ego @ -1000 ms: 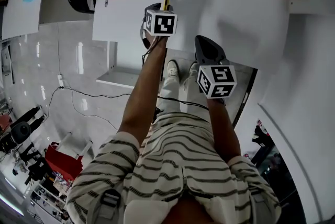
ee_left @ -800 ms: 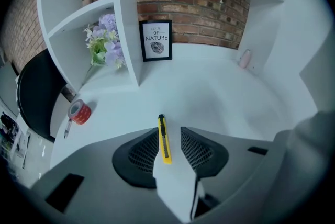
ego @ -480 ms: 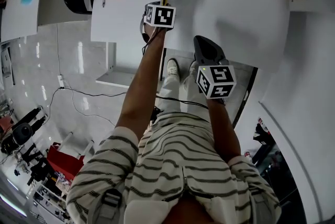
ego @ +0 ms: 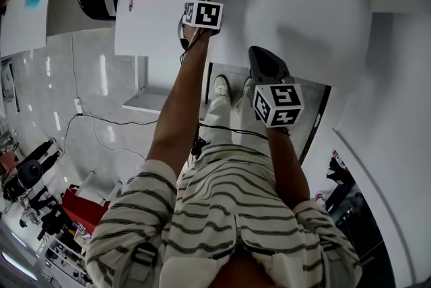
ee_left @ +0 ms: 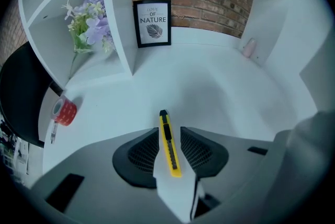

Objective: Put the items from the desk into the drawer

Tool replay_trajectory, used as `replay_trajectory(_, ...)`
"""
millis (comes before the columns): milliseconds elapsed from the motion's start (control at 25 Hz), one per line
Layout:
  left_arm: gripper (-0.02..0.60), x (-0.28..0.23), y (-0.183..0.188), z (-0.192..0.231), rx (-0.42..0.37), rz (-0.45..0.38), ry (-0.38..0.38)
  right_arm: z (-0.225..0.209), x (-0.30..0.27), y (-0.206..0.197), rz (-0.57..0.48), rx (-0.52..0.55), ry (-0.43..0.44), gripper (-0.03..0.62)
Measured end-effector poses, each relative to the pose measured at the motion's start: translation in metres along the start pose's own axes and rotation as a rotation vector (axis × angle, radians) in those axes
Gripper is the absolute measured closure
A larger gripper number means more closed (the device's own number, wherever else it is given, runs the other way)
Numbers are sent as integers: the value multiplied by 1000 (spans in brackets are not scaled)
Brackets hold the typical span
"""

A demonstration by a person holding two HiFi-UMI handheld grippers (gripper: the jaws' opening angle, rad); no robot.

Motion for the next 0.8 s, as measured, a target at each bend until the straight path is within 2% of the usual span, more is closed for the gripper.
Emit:
replay_trajectory(520,453,-12,-4,2,9,54,-46,-4,-2,-3,25,15,-20,583)
replay_trajectory(640,511,-11,-3,0,24,51,-57,-3,-2,-3,26,16,-17,583)
replay_trajectory(800,512,-11,-4,-2,10,50,-36,-3,0,-3,25,15,-21,583)
Point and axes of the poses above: the fingertips, and each gripper's own axes: x backward along the fingers, z to its left, y out of its top, the point moved 2 cm from there along x, backward along the fingers, and after that the axes turned 4 degrees about z, right-handed, at the moved point
